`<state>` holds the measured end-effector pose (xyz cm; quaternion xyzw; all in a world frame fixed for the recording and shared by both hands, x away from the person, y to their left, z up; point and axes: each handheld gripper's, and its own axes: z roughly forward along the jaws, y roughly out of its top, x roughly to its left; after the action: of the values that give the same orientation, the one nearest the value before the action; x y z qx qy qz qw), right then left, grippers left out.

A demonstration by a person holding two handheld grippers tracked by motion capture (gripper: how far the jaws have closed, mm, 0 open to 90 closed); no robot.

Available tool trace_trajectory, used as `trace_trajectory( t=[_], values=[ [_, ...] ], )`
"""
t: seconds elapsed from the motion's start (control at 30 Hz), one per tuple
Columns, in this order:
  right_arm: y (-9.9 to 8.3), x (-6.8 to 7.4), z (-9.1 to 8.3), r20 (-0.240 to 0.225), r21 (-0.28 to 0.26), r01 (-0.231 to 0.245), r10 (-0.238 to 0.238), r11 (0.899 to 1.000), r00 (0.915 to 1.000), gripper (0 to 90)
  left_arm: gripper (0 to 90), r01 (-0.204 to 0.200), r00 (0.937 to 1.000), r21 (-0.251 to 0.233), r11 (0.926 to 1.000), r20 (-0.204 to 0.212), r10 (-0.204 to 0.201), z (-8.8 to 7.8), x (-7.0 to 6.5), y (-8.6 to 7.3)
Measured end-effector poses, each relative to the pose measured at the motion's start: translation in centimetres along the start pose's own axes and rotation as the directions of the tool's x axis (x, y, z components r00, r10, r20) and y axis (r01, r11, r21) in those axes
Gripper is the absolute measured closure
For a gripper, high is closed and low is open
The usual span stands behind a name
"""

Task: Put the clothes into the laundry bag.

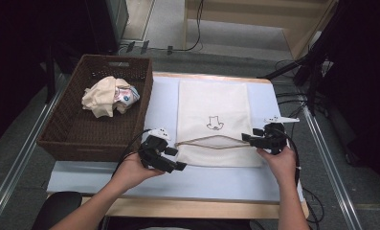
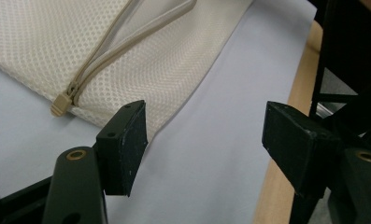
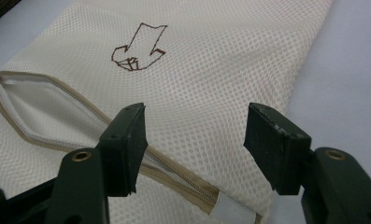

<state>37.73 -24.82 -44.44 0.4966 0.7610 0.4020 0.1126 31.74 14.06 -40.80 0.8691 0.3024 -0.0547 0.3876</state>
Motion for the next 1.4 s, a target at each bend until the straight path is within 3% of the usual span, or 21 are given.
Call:
trace_trajectory(
  t=[0.5,0.9,1.4],
  values=[
    [0.0,0.2,0.6,-0.009,0.027,0.004,-0.003,1.000,0.9999,38.4,31.4,-0.020,0.9995,0.011,0.9997,-0.026,0.020,-2.0,-0.7,1.5],
    [0.1,0.2,0.8,-0.016,0.027,0.005,-0.004,1.000,0.9999,38.0,30.4,-0.008,0.9996,0.014,0.9999,-0.028,0.008,-3.7,-0.6,2.3],
    [0.2,0.3,0.8,-0.012,0.028,0.012,-0.012,1.000,0.9999,37.9,29.9,-0.010,0.9970,-0.008,0.9999,-0.076,0.009,-6.4,0.1,2.8]
  ],
)
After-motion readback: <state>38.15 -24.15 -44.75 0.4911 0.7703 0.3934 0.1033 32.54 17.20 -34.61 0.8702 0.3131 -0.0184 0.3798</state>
